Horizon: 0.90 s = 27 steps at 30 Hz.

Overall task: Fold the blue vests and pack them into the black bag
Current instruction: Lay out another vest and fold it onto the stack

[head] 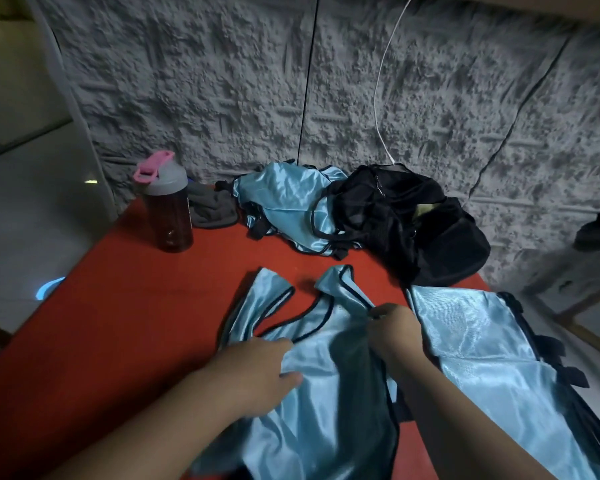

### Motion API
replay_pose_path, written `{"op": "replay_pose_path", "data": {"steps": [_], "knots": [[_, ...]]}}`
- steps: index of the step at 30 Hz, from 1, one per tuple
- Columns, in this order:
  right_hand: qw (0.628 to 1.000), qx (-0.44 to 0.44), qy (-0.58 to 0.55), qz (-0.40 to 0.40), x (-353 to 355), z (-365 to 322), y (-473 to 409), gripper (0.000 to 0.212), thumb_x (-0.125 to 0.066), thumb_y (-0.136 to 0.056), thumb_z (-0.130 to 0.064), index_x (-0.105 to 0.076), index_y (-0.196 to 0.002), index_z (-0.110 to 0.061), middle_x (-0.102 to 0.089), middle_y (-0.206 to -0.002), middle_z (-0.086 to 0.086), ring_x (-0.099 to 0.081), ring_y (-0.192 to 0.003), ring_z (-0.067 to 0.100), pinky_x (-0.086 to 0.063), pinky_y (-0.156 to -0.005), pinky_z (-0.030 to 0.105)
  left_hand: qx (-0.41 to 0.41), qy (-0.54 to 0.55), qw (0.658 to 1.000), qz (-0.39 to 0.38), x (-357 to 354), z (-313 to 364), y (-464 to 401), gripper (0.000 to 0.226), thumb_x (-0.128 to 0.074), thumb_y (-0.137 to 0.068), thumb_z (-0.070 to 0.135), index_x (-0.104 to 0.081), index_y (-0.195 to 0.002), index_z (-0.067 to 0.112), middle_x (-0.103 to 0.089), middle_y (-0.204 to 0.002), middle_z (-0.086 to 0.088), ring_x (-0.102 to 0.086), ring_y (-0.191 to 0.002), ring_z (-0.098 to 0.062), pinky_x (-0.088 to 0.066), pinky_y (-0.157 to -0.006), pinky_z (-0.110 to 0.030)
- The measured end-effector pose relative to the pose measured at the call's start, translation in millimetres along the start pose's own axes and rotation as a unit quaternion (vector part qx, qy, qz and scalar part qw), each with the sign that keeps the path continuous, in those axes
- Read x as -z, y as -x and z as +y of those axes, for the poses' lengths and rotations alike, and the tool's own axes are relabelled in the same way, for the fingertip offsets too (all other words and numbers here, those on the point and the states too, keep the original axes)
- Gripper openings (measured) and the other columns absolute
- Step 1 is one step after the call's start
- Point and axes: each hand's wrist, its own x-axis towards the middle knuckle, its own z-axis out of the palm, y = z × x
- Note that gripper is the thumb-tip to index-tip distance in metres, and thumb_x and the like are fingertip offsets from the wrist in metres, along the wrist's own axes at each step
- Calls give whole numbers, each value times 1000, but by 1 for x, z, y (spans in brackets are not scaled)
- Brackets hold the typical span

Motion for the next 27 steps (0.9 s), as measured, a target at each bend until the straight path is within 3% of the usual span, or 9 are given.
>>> {"op": "replay_pose_path", "data": {"steps": [3, 5, 7, 11, 14, 19, 24, 27], "knots": [[1000, 3, 13, -17, -2, -1, -6, 35, -60, -81, -16, -72, -113, -24, -75, -93, 6, -70, -87, 29, -53, -70, 31, 16, 31, 994, 100, 10, -8, -7, 42, -50, -96, 59, -57, -128, 33, -63, -116, 2, -62, -108, -21, -50, -89, -33], [998, 41, 49, -4, -3, -5, -6, 32, -61, -86, -20, -64, -117, -25, -72, -99, 9, -68, -90, 31, -50, -71, 33, 58, 52, 982, 175, 18, -19, -14, 32, -53, -96, 54, -61, -118, 32, -59, -110, 0, -58, -105, -23, -48, -92, -34], [993, 91, 69, 7, -8, -7, -8, 35, -63, -87, -22, -58, -122, -21, -64, -112, 12, -62, -101, 34, -48, -81, 36, 125, 27, 979, 159, 21, -32, -19, 29, -54, -96, 51, -56, -118, 33, -54, -118, -4, -52, -110, -27, -43, -99, -37], [986, 160, 32, -42, -18, -14, -10, 61, -72, -85, -27, -46, -140, -20, -54, -135, 8, -54, -120, 35, -45, -101, 44, 204, 38, 974, 87, 12, -54, -29, 52, -53, -98, 48, -37, -144, 32, -50, -132, -11, -46, -123, -34, -40, -106, -42], [987, 132, 42, -86, -19, -20, -13, 74, -67, -85, -33, -32, -151, -30, -61, -131, 7, -59, -117, 37, -48, -96, 45, 165, 40, 980, 101, 13, -59, -36, 50, -52, -101, 41, -46, -147, 23, -57, -140, -5, -49, -132, -26, -33, -111, -33], [993, 83, 89, -6, -14, -21, -20, 68, -64, -89, -30, -38, -152, -23, -56, -132, 16, -53, -122, 37, -45, -99, 43, 173, 1, 979, 104, 5, -66, -42, 45, -51, -101, 44, -56, -139, 20, -52, -136, -3, -48, -128, -24, -29, -110, -32], [988, 88, 129, -2, -19, -23, -15, 51, -58, -88, -25, -47, -138, -19, -56, -124, 16, -54, -114, 39, -45, -95, 44, 182, 34, 972, 146, -1, -76, -48, 63, -56, -99, 43, -40, -152, 14, -37, -156, -5, -39, -139, -29, -27, -115, -33], [989, 55, 132, -25, -18, -21, -19, 50, -56, -89, -22, -44, -137, -18, -58, -123, 17, -57, -114, 38, -44, -86, 41, 175, 125, 956, 199, 0, -83, -50, 73, -71, -91, 28, -37, -154, 15, -44, -149, -12, -44, -135, -30, -34, -113, -34]]}}
